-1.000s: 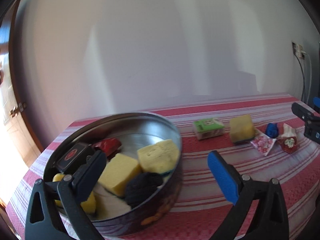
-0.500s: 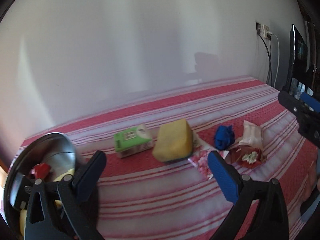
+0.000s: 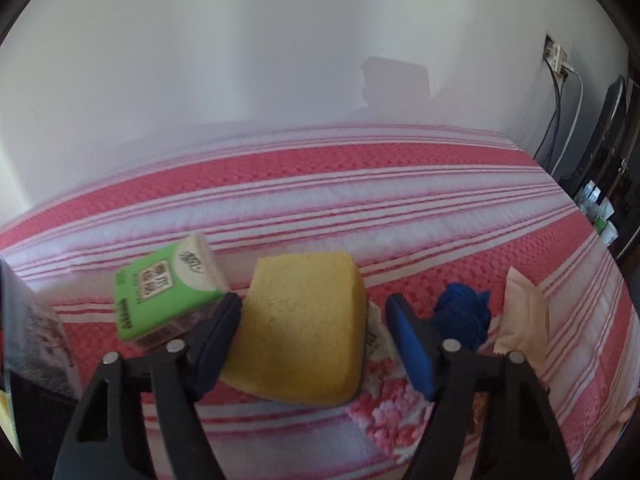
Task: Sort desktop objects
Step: 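Reach to the loose yellow sponge and grasp it with the left tool, then grasp the blue knit ball with the right tool while the left tool holds the sponge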
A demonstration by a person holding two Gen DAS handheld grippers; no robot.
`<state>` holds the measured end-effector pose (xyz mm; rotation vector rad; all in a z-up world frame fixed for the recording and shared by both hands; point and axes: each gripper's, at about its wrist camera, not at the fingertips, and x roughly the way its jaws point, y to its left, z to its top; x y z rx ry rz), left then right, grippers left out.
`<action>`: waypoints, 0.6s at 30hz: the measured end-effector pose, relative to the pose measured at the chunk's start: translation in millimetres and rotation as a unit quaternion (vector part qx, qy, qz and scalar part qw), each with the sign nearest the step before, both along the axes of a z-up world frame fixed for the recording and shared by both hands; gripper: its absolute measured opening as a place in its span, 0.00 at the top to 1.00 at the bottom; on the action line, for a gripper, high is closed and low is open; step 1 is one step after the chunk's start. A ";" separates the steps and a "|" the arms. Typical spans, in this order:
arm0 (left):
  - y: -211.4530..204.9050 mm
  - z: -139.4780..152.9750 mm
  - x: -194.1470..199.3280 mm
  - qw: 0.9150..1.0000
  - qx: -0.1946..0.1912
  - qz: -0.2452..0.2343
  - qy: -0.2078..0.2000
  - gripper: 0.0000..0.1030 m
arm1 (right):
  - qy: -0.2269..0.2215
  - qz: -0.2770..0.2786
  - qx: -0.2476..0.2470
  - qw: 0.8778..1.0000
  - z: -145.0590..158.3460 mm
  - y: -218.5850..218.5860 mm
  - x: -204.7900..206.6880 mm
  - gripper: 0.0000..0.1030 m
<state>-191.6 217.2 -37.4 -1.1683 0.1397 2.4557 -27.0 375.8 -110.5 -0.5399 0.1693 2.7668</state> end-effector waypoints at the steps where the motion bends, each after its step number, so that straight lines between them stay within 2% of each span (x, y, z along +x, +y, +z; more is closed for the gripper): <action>1: -1.5 -3.0 -4.3 1.000 0.014 -0.003 -0.017 0.33 | -0.001 -0.001 -0.003 1.000 -0.3 1.3 -0.3 0.02; 3: -9.4 -3.3 -6.2 0.999 0.043 -0.002 -0.025 0.46 | -0.003 -0.002 -0.009 1.000 -1.7 3.8 -0.9 0.02; 4: -14.7 -2.3 -5.3 0.998 0.063 -0.004 -0.026 0.46 | -0.005 -0.002 -0.012 1.000 -2.5 4.8 -1.4 0.02; 8: -26.9 3.1 2.7 0.996 0.088 0.005 -0.011 0.47 | -0.007 -0.001 -0.014 1.000 -4.1 6.0 -1.9 0.02; 12: -37.4 23.3 21.4 0.996 0.075 0.014 0.041 0.47 | -0.005 0.000 -0.016 1.000 -4.3 8.3 -1.7 0.02; 18: -69.4 54.2 59.1 0.990 0.081 0.019 0.111 0.47 | 0.000 0.012 -0.020 1.000 -3.9 6.8 0.2 0.02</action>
